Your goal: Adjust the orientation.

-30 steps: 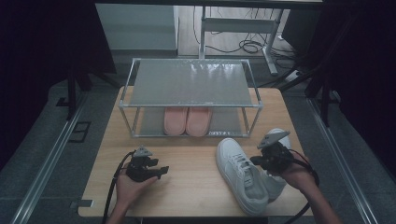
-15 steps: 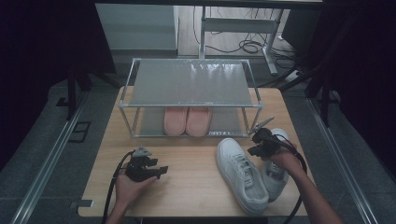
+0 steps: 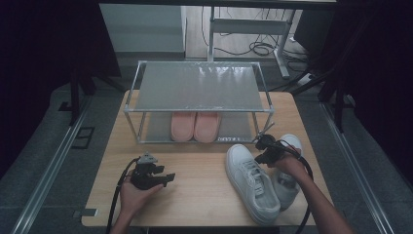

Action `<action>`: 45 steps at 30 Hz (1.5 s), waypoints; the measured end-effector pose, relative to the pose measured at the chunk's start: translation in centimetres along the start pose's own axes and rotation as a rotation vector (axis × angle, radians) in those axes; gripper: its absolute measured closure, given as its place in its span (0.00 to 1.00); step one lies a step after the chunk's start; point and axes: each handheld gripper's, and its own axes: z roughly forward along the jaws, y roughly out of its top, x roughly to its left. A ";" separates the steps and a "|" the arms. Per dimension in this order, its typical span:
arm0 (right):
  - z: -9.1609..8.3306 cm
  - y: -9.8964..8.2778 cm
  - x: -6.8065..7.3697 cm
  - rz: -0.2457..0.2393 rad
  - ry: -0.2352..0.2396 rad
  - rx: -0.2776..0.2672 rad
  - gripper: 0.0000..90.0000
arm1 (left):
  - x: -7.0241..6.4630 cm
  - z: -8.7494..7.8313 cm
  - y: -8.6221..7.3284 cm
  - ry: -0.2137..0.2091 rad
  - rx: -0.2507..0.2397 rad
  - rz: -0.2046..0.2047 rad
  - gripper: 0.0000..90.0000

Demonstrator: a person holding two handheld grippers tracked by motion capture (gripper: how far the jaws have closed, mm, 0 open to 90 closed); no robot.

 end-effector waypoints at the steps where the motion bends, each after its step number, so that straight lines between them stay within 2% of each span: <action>1: 0.0 0.0 0.0 0.001 0.000 0.002 1.00 | 0.0 0.0 0.0 0.001 0.000 0.003 0.45; 10: 0.1 0.3 0.5 -0.004 -0.017 0.010 1.00 | 0.0 0.1 0.0 0.000 0.003 0.006 0.45; 23: 0.8 2.5 2.6 -0.070 0.007 0.000 1.00 | 0.1 -0.1 0.0 0.001 0.000 0.006 0.45; 35: 0.8 2.5 2.7 -0.072 0.008 -0.006 1.00 | 0.1 0.0 0.0 0.001 0.003 0.007 0.45; 42: 0.7 2.6 2.6 -0.064 0.021 -0.027 1.00 | 0.1 0.0 0.0 0.002 0.004 0.008 0.45; 45: 0.8 2.6 2.7 -0.064 0.045 -0.037 1.00 | 0.1 0.0 0.0 0.002 0.005 0.008 0.45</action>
